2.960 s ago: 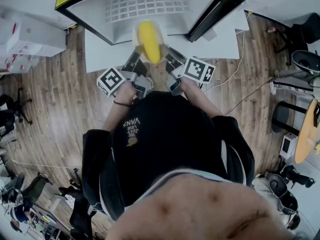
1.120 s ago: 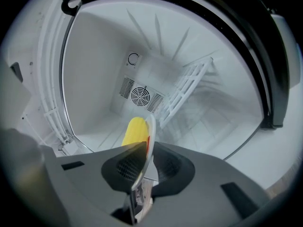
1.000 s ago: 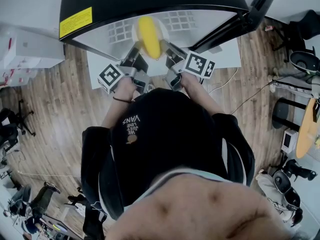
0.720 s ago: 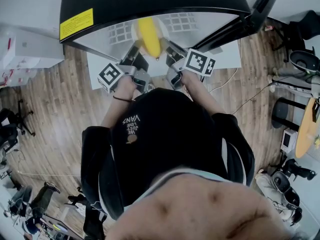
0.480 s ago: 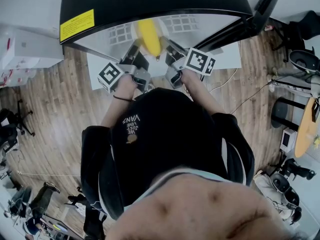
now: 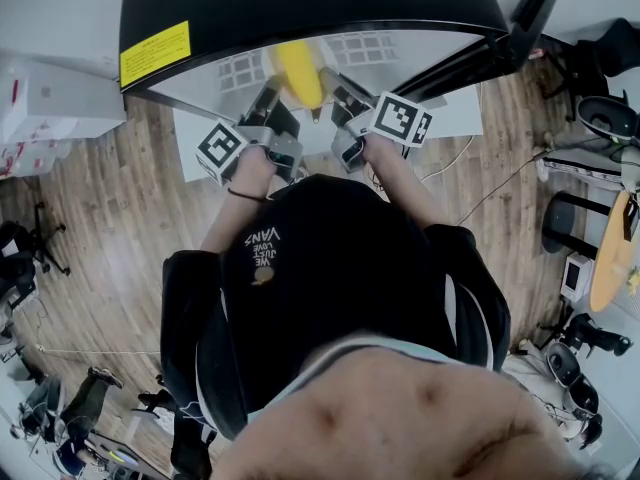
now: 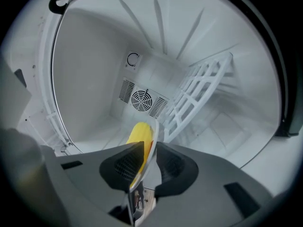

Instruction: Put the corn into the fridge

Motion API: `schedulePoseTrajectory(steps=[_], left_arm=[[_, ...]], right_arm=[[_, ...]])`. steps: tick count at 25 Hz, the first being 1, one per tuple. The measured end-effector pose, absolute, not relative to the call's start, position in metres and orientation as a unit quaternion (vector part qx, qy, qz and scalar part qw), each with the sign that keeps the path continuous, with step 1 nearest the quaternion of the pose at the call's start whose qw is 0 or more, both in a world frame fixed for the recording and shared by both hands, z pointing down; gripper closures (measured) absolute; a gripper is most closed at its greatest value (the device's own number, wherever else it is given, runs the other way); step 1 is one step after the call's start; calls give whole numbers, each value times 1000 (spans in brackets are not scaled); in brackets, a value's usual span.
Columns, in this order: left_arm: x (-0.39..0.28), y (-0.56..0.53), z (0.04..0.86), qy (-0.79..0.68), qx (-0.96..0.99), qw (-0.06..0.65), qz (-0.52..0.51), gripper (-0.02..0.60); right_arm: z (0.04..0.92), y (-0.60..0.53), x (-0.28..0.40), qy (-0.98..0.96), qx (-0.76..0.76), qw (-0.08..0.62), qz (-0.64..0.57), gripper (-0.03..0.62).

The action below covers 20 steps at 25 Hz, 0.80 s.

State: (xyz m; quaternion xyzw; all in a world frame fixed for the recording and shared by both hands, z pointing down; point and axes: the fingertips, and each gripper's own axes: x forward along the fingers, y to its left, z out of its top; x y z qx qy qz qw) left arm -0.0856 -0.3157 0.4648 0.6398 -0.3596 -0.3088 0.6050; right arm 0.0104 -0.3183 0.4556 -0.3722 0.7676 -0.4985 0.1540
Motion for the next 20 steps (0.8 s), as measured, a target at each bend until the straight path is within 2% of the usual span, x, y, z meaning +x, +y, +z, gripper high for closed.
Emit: schedulePoseTrajectory(steps=[5,12,20], left_arm=[[-86,-317,466,-360,634,609,-313,548],[-86,-318,464,-360,629,608,-325,548],[-87,-318,463,-369,628,599,-332,548]], right_arm=[[458,-319,11,760,-377,154,-507,510],[451,-314,12,781,-372,155,-477,436],[445,-301,22,794,-381,149,-450,428]])
